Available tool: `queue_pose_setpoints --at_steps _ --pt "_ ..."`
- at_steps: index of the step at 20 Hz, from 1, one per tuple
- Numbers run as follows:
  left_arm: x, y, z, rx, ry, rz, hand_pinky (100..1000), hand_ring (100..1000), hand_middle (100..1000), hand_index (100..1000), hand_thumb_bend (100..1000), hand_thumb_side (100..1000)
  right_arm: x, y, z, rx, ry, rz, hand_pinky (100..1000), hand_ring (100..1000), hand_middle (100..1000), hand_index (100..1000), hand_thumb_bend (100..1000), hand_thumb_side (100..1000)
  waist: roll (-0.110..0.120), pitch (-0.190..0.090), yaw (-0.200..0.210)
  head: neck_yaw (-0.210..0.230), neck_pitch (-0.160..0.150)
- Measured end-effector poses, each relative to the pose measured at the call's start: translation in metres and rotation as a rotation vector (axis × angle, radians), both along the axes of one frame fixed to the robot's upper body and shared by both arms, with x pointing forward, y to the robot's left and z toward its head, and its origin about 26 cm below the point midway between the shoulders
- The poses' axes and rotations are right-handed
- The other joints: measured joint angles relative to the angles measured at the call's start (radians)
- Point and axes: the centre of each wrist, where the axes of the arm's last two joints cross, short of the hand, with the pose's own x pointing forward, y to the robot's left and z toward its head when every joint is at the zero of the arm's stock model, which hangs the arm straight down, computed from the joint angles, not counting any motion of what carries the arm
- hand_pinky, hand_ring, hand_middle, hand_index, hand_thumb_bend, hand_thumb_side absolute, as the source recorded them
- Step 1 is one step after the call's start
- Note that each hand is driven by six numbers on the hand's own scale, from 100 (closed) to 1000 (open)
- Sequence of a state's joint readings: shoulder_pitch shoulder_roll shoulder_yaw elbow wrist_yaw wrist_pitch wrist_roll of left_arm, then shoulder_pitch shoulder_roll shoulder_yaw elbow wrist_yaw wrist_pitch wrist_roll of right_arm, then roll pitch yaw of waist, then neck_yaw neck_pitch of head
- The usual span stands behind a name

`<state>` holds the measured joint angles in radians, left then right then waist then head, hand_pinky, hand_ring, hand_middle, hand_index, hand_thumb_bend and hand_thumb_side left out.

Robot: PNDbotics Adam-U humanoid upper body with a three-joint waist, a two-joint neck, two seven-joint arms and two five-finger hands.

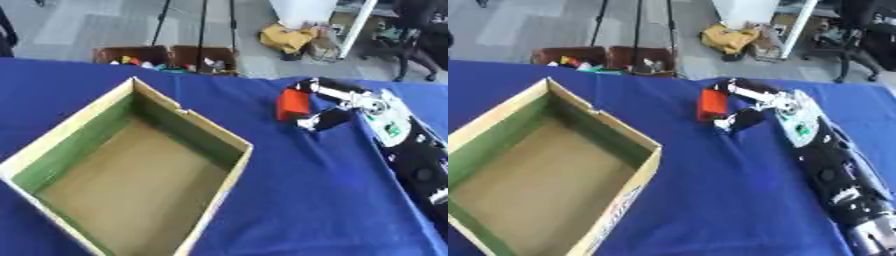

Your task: Pick up objects on the table and place them in the box.

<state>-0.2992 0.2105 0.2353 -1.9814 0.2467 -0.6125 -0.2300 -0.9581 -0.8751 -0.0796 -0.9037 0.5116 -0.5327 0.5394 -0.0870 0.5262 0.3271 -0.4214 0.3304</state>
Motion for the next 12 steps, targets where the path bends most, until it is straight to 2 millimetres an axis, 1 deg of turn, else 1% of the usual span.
queue_pose_setpoints --at_steps 1,2,4,6,9,12 --pt "0.0000 0.0000 0.0000 0.000 0.000 0.000 546 719 844 911 100 897 -0.0001 -0.0001 0.0000 -0.002 0.000 -0.002 742 612 468 727 243 270 0.000 0.000 0.000 -0.001 -0.001" --pt "0.0000 0.0000 0.0000 0.000 0.000 0.000 546 719 845 911 100 898 -0.0001 -0.0001 0.0003 -0.002 -0.002 -0.004 725 593 446 699 230 261 0.000 0.000 0.000 -0.003 -0.002" --pt "0.0000 0.0000 0.0000 0.000 0.002 0.001 546 719 845 911 100 897 -0.0003 -0.0004 0.0005 0.006 -0.013 -0.011 689 551 396 637 176 231 0.000 0.000 0.000 -0.004 -0.003" --pt "0.0000 0.0000 0.0000 -0.001 0.004 0.001 545 720 845 911 100 897 -0.0003 -0.0003 0.0005 0.015 -0.026 -0.016 666 530 382 604 105 201 0.000 0.000 -0.002 -0.004 -0.003" --pt "0.0000 0.0000 0.0000 -0.002 0.007 0.001 545 720 845 911 100 894 -0.0002 0.0012 0.0013 0.029 -0.042 -0.015 645 513 370 566 100 185 0.000 0.000 -0.006 -0.004 -0.003" --pt "-0.0001 0.0001 -0.0003 -0.006 0.012 0.002 545 721 845 911 100 892 -0.0003 0.0046 0.0042 0.053 -0.064 -0.003 631 505 369 549 100 192 0.000 0.000 -0.010 -0.004 0.001"
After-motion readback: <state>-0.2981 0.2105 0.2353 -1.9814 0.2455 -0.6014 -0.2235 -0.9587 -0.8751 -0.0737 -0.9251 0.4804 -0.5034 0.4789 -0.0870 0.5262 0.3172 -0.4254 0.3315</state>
